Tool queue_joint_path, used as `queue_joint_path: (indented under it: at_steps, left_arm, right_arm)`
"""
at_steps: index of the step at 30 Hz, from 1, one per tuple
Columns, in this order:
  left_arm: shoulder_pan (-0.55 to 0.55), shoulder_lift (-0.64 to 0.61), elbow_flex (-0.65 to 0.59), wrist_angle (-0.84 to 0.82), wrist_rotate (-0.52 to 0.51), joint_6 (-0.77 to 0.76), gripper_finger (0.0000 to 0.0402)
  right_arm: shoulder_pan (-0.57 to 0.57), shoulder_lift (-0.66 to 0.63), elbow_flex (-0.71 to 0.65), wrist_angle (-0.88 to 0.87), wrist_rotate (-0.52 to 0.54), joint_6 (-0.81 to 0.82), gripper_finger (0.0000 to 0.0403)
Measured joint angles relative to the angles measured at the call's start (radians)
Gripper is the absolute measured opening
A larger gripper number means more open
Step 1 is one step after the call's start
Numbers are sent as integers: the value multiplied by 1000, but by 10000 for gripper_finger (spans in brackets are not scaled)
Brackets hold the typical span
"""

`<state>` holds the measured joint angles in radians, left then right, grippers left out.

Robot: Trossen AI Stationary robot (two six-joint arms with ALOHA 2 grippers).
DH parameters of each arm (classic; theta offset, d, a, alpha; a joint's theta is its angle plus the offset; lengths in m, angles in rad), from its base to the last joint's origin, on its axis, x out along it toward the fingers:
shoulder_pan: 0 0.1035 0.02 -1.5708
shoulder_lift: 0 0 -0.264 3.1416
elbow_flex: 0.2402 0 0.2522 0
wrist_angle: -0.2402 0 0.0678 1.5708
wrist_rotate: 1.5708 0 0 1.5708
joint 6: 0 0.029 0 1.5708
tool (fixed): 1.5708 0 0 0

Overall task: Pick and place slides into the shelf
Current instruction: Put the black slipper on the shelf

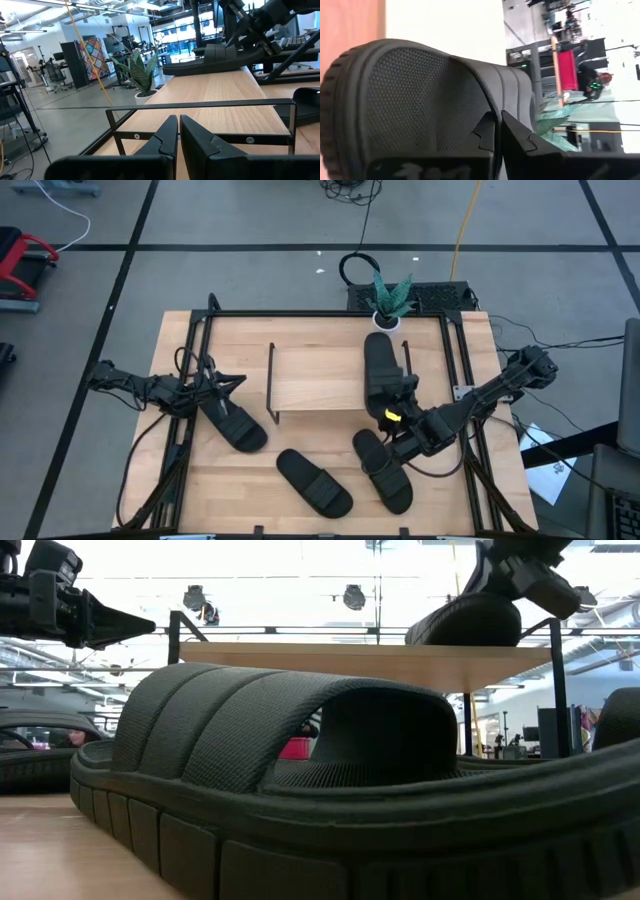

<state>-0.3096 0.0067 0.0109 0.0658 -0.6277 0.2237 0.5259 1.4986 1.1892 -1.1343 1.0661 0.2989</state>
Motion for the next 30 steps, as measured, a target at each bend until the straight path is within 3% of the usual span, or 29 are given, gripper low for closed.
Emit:
queue_joint_path:
  at_steps: [4,9,18,25,30]
  left_arm:
    - [0,0,0,0,0,-1,26]
    - [0,0,0,0,0,-2,26]
    - [0,0,0,0,0,-5,26]
    - [0,0,0,0,0,-5,26]
    - [0,0,0,0,0,-5,26]
  right_arm:
    - [-2,0,0,13,-53,46,29]
    - [2,0,1,23,-96,88,102]
    - [13,-34,1,54,-103,70,202]
    - [18,-136,0,79,-109,29,214]
    - [25,-218,0,190,-107,-31,169]
